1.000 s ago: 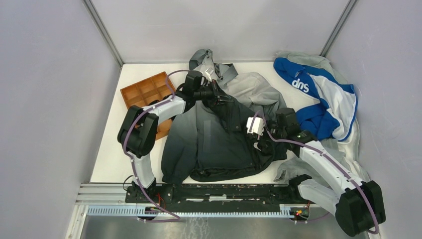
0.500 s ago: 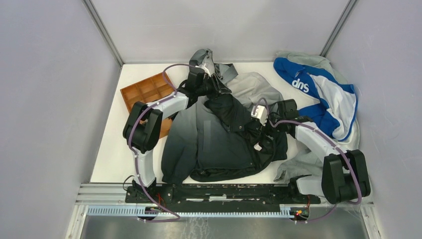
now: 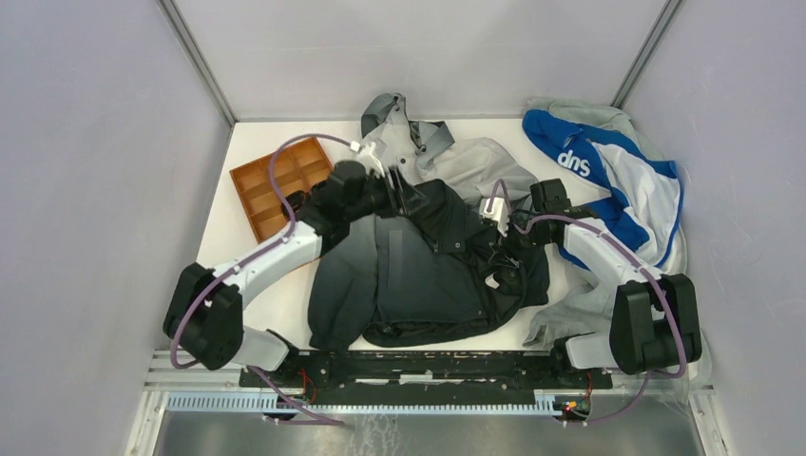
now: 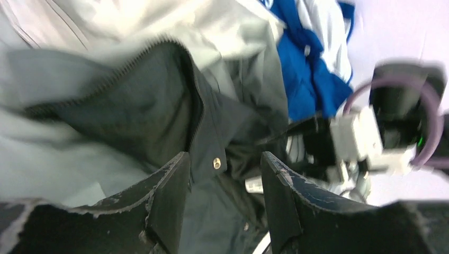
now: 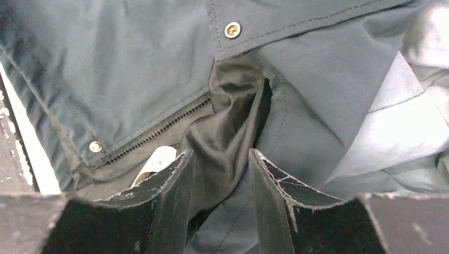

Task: Zip up the jacket
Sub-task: Adjust the jacket at the center of the board.

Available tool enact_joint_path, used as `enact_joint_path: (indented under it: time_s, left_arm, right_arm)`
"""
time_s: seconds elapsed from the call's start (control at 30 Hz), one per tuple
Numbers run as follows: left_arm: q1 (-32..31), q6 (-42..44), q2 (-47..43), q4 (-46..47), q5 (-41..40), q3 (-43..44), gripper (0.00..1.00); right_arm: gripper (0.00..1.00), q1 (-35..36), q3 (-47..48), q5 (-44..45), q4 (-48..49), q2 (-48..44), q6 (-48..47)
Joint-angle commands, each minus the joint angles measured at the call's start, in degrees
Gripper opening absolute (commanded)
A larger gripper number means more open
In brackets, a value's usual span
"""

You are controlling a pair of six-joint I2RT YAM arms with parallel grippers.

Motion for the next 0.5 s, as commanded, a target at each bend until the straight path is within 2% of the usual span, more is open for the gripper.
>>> enact_joint_path:
  time_s: [0.0,0.13,0.47]
  left_arm:
    - [-8.24,6.47,-3.67,11.53,-6.55,-10.43,0.60]
    - [-9.63,7.10,-0.40,15.27,-8.57,-11.28,0.59]
    - [-9.85,10.22,13.48,12.37,-7.03,-2.92,0.53]
  right_arm:
    - [0.49,-0.61,2.60,-4.35,-3.02,-2.24,-1.66]
    - [0.49,-1.24,3.83,-8.11,-5.61,-3.68,-3.13]
    - [0.49,-1.91,-1.31,-10.51,-0.89,-10.44,2.41]
